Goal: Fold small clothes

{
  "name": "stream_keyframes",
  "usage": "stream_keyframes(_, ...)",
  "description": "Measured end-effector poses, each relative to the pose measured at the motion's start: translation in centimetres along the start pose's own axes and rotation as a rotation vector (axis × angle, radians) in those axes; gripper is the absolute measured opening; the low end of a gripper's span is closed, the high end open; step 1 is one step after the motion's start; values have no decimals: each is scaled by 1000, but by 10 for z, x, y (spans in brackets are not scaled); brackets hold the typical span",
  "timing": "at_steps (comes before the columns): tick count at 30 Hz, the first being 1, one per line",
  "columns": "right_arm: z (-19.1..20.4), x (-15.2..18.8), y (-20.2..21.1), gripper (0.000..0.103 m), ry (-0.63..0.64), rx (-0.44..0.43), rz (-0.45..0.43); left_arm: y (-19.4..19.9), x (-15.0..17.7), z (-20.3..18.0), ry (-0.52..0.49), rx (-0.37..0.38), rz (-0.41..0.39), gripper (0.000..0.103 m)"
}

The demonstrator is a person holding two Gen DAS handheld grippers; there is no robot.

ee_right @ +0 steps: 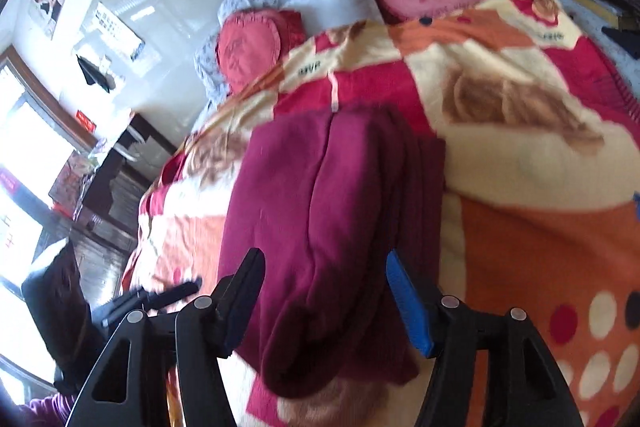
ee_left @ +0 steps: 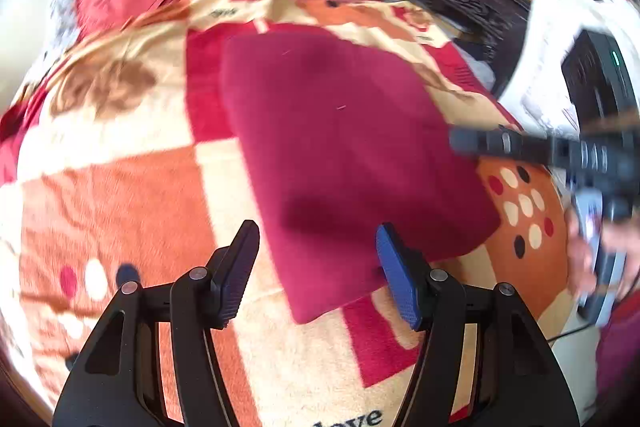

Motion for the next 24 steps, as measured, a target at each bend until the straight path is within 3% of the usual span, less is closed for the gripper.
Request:
stream_keyframes(1,3,9,-5,52,9,-10,27,-1,2,2,20,5,7,61)
stream_keyframes(3,4,23,-17,18,62,38,72,-1,4,4,44,1,16,61)
stream_keyframes(9,-5,24,1,15,134,112,23,-4,13,-2,43,8,28,61)
stream_keyframes(12,-28,34,-13,15,183,234,45,-15,19,-3,35,-8,47,61)
stream_keyframes(17,-29,29,-3,16,114,163,29,-9,11,-3,47,-4,18,61)
stream_keyframes(18,-26,27,2,22,114,155,21,-8,7,-2,47,-6,8,61)
stream_keyframes(21,-19,14,12,55,136,184,-30,-8,-1,2,72,-1,-7,61)
stream_keyframes(24,-11,4,12,60,129,170,-67,-13,-9,6,93,-3,-7,61)
Point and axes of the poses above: each gripper's, at about its wrist camera, not at the fingertips, and y roughly against the way its jaws point, z to its left, x to its underside, the point moved 8 cm from there along -y, roughly the way its jaws point, and after that the axes turned 9 degrees about -z, right-handed, at the moved point
